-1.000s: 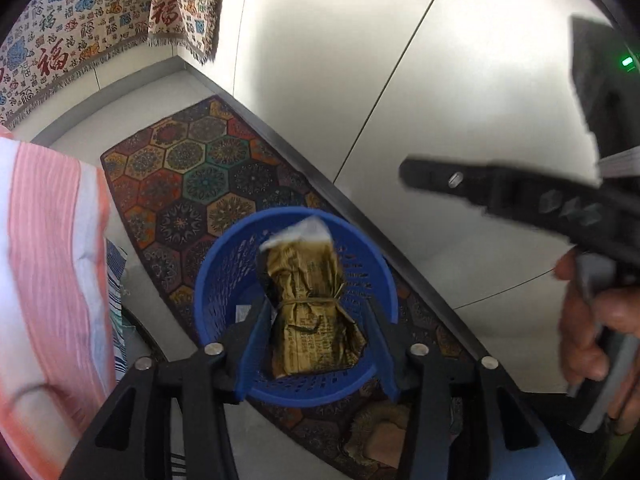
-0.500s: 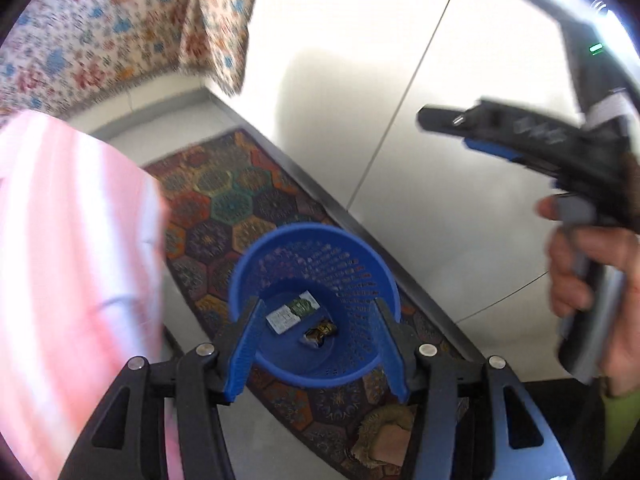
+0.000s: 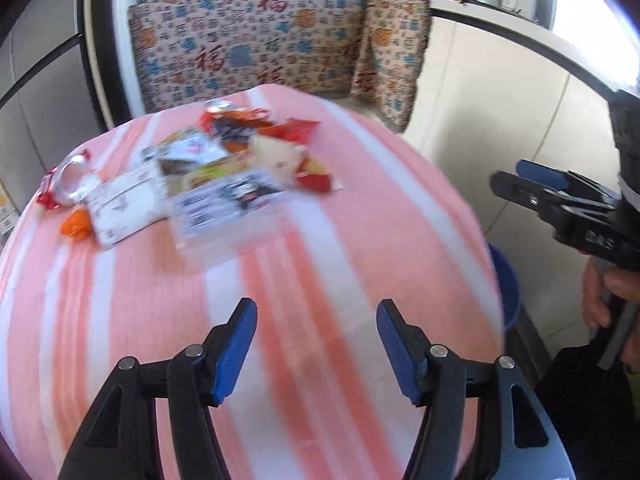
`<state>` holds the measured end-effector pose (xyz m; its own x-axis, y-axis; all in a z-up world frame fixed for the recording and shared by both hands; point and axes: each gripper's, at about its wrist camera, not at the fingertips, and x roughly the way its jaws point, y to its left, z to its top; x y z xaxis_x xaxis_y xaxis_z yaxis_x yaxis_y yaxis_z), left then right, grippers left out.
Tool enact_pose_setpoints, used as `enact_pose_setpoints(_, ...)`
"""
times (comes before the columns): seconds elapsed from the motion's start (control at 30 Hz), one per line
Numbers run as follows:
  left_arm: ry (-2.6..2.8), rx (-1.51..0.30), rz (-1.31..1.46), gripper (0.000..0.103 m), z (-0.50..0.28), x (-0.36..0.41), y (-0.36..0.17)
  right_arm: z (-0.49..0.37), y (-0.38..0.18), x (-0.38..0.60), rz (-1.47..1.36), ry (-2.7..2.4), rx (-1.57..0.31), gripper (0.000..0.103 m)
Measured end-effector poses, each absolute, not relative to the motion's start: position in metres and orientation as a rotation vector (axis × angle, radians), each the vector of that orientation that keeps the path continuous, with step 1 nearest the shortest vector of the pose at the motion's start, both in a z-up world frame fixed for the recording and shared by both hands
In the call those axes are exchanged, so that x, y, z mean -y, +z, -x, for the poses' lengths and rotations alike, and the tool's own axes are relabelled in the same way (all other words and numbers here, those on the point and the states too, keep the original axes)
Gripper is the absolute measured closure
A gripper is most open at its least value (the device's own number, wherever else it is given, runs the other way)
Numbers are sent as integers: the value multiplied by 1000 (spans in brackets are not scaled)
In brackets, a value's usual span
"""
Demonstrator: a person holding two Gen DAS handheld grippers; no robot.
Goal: Collect trash
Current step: 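Grasp the clear plastic box with the left tool while the right tool grasps the white paper cup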
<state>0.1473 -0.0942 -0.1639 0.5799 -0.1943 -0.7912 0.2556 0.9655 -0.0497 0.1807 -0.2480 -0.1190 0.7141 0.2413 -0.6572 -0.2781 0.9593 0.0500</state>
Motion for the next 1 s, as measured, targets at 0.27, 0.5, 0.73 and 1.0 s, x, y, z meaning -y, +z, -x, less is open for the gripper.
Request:
enact_pose_setpoints(0.27,-184,-922,-122,29,-166,30,-190,-184,-173,155,151,408,-866,22)
enact_pose_setpoints(0.5,-201,-921,-113,22,-173,28,-193,-181,-183,153,158,373,-856,4)
enact_pose_setpoints(0.73,-290,-927,-163,12,-189,30,-196,-178,-183,156,150,373,-838,3)
enact_pose_setpoints(1.0,-563,-913,-313,5,-236,33,-199,-178,-183,155,149,379,-834,2)
